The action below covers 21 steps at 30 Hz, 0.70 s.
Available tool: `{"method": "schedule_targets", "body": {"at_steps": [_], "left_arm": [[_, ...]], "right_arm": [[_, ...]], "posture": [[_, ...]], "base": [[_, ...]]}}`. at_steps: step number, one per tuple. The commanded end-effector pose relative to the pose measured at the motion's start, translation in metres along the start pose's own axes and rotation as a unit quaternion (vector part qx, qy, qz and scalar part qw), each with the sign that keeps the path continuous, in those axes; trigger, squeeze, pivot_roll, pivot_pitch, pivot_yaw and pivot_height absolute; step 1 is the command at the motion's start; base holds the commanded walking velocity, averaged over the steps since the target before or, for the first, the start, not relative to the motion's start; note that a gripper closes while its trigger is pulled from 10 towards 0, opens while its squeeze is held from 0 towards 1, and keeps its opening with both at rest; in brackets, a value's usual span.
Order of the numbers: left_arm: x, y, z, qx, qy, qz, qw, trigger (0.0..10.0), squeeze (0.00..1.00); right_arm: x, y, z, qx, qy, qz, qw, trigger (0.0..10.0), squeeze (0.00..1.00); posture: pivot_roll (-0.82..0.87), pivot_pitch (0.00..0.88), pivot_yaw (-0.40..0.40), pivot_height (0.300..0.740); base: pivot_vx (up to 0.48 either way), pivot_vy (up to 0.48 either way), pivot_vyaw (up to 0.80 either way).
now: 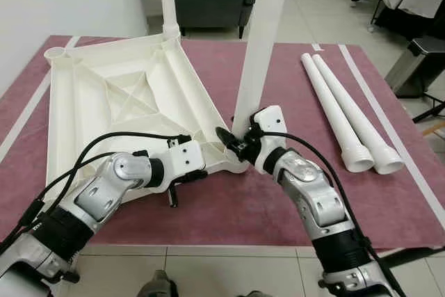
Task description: Building children table
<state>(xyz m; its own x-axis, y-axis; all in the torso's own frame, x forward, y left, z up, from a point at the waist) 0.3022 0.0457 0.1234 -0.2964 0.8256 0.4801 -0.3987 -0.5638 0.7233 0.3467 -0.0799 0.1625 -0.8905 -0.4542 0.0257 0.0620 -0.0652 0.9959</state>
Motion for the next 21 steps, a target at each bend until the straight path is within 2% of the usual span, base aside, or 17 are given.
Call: {"method": "schedule_targets", "body": {"at_steps": [1, 2, 3, 5, 6, 8, 12, 13, 14, 18, 19, 21], "left_arm": [[-0.016, 0.061, 0.002, -0.080, -0.023, -0.108, 0.991, 0.0, 0.00], [-0.020, 0.063, 0.006, -0.079, -0.018, -0.109, 0.991, 0.0, 0.00], [-0.020, 0.063, 0.006, -0.079, -0.018, -0.109, 0.991, 0.0, 0.00], [-0.030, 0.068, 0.013, -0.078, -0.010, -0.109, 0.991, 0.0, 0.00], [-0.030, 0.068, 0.013, -0.078, -0.010, -0.109, 0.991, 0.0, 0.00], [-0.035, 0.071, 0.017, -0.079, -0.005, -0.108, 0.991, 0.0, 0.00], [-0.036, 0.071, 0.019, -0.078, -0.005, -0.107, 0.991, 0.0, 0.00], [-0.035, 0.070, 0.018, -0.078, -0.007, -0.107, 0.991, 0.0, 0.00], [-0.034, 0.069, 0.018, -0.078, -0.008, -0.106, 0.991, 0.0, 0.00], [-0.032, 0.066, 0.016, -0.076, -0.010, -0.105, 0.992, 0.0, 0.00], [-0.029, 0.063, 0.015, -0.075, -0.012, -0.104, 0.992, 0.0, 0.00], [-0.029, 0.062, 0.014, -0.075, -0.012, -0.104, 0.992, 0.0, 0.00]], "right_arm": [[0.003, -0.033, -0.038, 0.003, -0.150, 0.062, 0.987, 0.0, 0.00], [0.003, -0.033, -0.042, -0.002, -0.183, 0.058, 0.981, 0.0, 0.00], [0.003, -0.033, -0.042, -0.002, -0.183, 0.058, 0.981, 0.0, 0.00], [0.006, -0.034, -0.052, -0.015, -0.267, 0.045, 0.962, 0.0, 0.00], [0.006, -0.034, -0.052, -0.015, -0.267, 0.045, 0.962, 0.0, 0.00], [0.008, -0.034, -0.053, -0.023, -0.306, 0.037, 0.951, 0.0, 0.00], [0.002, -0.032, -0.043, -0.029, -0.287, 0.026, 0.957, 0.0, 0.00], [0.000, -0.030, -0.038, -0.026, -0.271, 0.020, 0.962, 3.4, 0.00], [-0.002, -0.026, -0.034, -0.028, -0.251, 0.011, 0.968, 10.0, 0.00], [-0.003, -0.016, -0.026, -0.018, -0.208, -0.011, 0.978, 10.0, 0.00], [-0.004, -0.008, -0.019, -0.007, -0.157, -0.027, 0.987, 10.0, 0.00], [-0.004, -0.005, -0.015, -0.002, -0.138, -0.032, 0.990, 10.0, 0.00]], "posture": [[0.12, 0.066, 0.039, 0.740], [0.12, 0.066, 0.039, 0.740], [0.12, 0.066, 0.039, 0.740], [0.12, 0.067, 0.043, 0.740], [0.12, 0.067, 0.043, 0.740], [0.12, 0.067, 0.044, 0.740], [0.12, 0.068, 0.045, 0.740], [0.12, 0.069, 0.045, 0.740], [0.12, 0.069, 0.045, 0.740], [0.12, 0.071, 0.042, 0.740], [0.12, 0.071, 0.042, 0.740], [0.12, 0.071, 0.041, 0.740]], "base": [[0.000, 0.000, 0.00], [0.000, 0.000, 0.00], [0.000, 0.000, 0.00], [0.000, 0.000, 0.00], [0.000, 0.000, 0.00], [0.000, 0.000, 0.00], [0.000, 0.000, 0.00], [0.000, 0.000, 0.00], [0.000, 0.000, 0.00], [0.000, 0.000, 0.00], [0.000, 0.000, 0.00], [0.000, 0.000, 0.00]]}}
Point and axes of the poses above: a point about 5 cm out from each wrist's last joint towards the gripper, its own x axis pointing back from the gripper into the wrist, its own y axis along the axis of the wrist's last joint, z = x × y, the point moved 4 cm from there along -x, pointing out of the wrist towards the gripper, and after that the axes turned 12 degrees about -x, right-handed, at the moved point
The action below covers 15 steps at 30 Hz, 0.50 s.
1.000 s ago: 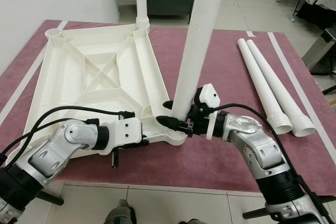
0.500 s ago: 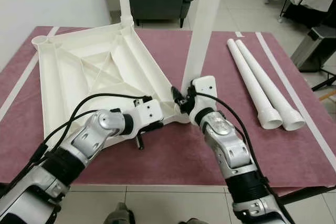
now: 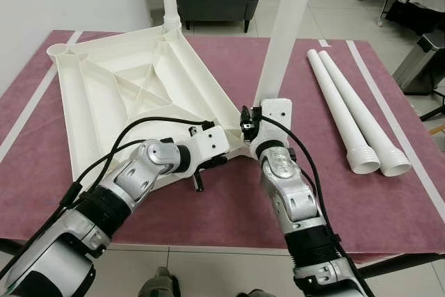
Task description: Building children table
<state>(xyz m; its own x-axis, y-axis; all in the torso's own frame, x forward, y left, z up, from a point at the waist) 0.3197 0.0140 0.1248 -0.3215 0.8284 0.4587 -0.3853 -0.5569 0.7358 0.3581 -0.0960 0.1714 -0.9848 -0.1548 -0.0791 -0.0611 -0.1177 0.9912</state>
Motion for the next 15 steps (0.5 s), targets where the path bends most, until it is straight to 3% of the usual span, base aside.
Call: {"method": "schedule_targets", "body": {"at_steps": [1, 2, 3, 4, 5, 12, 13, 15], "left_arm": [[0.002, 0.050, -0.002, -0.082, -0.030, -0.101, 0.991, 0.0, 0.00], [0.003, 0.048, -0.004, -0.082, -0.031, -0.101, 0.991, 0.0, 0.00], [0.007, 0.046, -0.006, -0.082, -0.033, -0.099, 0.991, 0.0, 0.00], [0.007, 0.046, -0.006, -0.082, -0.033, -0.099, 0.991, 0.0, 0.00], [0.009, 0.044, -0.007, -0.082, -0.034, -0.097, 0.991, 0.0, 0.00], [0.009, 0.035, -0.012, -0.093, -0.034, -0.077, 0.992, 0.0, 0.00], [0.006, 0.034, -0.011, -0.086, -0.028, -0.075, 0.993, 10.0, 1.00], [0.005, 0.033, -0.011, -0.080, -0.023, -0.075, 0.994, 10.0, 1.00]], "right_arm": [[0.002, -0.014, 0.005, 0.009, 0.024, 0.031, 0.999, 10.0, 0.00], [0.004, -0.011, 0.008, 0.004, 0.055, 0.030, 0.998, 10.0, 1.00], [0.010, -0.006, 0.015, -0.003, 0.118, 0.033, 0.992, 10.0, 1.00], [0.010, -0.006, 0.015, -0.003, 0.118, 0.033, 0.992, 10.0, 1.00], [0.014, -0.003, 0.018, -0.005, 0.147, 0.034, 0.989, 10.0, 0.00], [0.026, 0.005, 0.021, 0.002, 0.212, 0.033, 0.977, 10.0, 0.00], [0.026, 0.005, 0.018, 0.005, 0.208, 0.031, 0.978, 10.0, 0.00], [0.026, 0.005, 0.015, 0.006, 0.202, 0.031, 0.979, 10.0, 0.00]], "posture": [[0.12, 0.071, 0.041, 0.740], [0.12, 0.071, 0.039, 0.740], [0.12, 0.071, 0.039, 0.740], [0.12, 0.071, 0.039, 0.740], [0.13, 0.071, 0.037, 0.740], [0.13, 0.072, 0.035, 0.740], [0.13, 0.072, 0.036, 0.740], [0.13, 0.072, 0.036, 0.740]], "base": [[0.000, 0.000, 0.00], [0.000, 0.000, 0.00], [0.000, 0.000, 0.00], [0.000, 0.000, 0.00], [0.000, 0.000, 0.00], [0.000, 0.000, 0.00], [0.000, 0.000, 0.00], [0.000, 0.000, 0.00]]}}
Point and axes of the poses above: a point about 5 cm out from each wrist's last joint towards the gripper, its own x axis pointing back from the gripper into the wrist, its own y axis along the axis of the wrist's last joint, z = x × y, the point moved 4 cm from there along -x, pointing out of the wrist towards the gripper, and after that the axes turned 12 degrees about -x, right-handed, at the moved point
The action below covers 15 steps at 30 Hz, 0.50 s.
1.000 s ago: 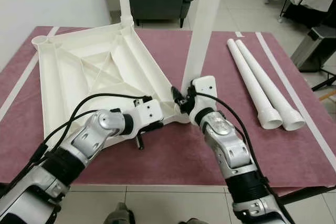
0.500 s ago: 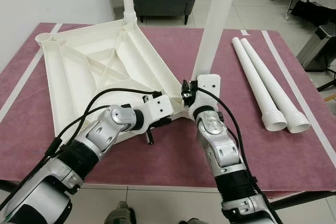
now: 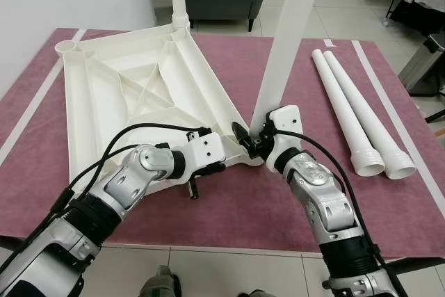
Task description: Building children table
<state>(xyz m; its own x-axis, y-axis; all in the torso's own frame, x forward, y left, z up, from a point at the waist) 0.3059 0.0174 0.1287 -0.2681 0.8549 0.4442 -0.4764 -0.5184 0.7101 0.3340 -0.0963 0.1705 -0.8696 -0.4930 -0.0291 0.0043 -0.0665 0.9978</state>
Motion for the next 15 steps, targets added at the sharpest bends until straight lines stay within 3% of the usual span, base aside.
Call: {"method": "schedule_targets", "body": {"at_steps": [1, 15], "left_arm": [[-0.0054, 0.0264, 0.0015, -0.036, -0.002, -0.051, 0.998, 10.0, 1.00], [-0.0054, 0.0264, 0.0015, -0.036, -0.002, -0.051, 0.998, 10.0, 1.00]], "right_arm": [[-0.0015, 0.0051, 0.0119, -0.004, 0.027, -0.010, 1.000, 10.0, 0.00], [-0.0015, 0.0051, 0.0119, -0.004, 0.027, -0.010, 1.000, 10.0, 0.00]], "posture": [[0.13, 0.072, 0.036, 0.740], [0.13, 0.072, 0.036, 0.740]], "base": [[0.000, 0.000, 0.00], [0.000, 0.000, 0.00]]}}
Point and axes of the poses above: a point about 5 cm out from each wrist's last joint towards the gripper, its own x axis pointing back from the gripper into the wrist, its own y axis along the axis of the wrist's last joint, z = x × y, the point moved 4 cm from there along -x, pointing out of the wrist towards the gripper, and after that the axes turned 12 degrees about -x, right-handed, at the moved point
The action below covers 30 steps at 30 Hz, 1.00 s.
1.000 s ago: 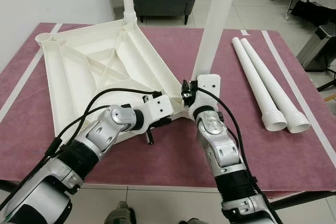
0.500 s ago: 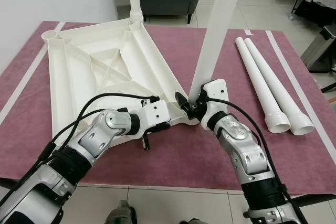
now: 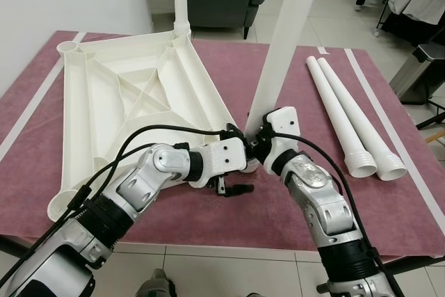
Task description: Building children table
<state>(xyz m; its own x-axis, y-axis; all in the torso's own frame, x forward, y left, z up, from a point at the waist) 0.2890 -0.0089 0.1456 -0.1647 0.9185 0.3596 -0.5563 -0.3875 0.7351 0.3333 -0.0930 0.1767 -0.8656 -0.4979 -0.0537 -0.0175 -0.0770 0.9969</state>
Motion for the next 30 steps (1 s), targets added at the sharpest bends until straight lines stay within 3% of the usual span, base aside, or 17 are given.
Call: {"method": "schedule_targets", "body": {"at_steps": [1, 30], "left_arm": [[0.0063, -0.0068, 0.0052, -0.008, 0.014, 0.022, 1.000, 10.0, 1.00], [0.0063, -0.0068, 0.0052, -0.008, 0.014, 0.022, 1.000, 10.0, 1.00]], "right_arm": [[-0.0003, -0.0009, 0.0084, -0.005, 0.023, 0.002, 1.000, 10.0, 0.00], [-0.0003, -0.0009, 0.0084, -0.005, 0.023, 0.002, 1.000, 10.0, 0.00]], "posture": [[0.13, 0.072, 0.036, 0.740], [0.13, 0.072, 0.036, 0.740]], "base": [[0.000, 0.000, 0.00], [0.000, 0.000, 0.00]]}}
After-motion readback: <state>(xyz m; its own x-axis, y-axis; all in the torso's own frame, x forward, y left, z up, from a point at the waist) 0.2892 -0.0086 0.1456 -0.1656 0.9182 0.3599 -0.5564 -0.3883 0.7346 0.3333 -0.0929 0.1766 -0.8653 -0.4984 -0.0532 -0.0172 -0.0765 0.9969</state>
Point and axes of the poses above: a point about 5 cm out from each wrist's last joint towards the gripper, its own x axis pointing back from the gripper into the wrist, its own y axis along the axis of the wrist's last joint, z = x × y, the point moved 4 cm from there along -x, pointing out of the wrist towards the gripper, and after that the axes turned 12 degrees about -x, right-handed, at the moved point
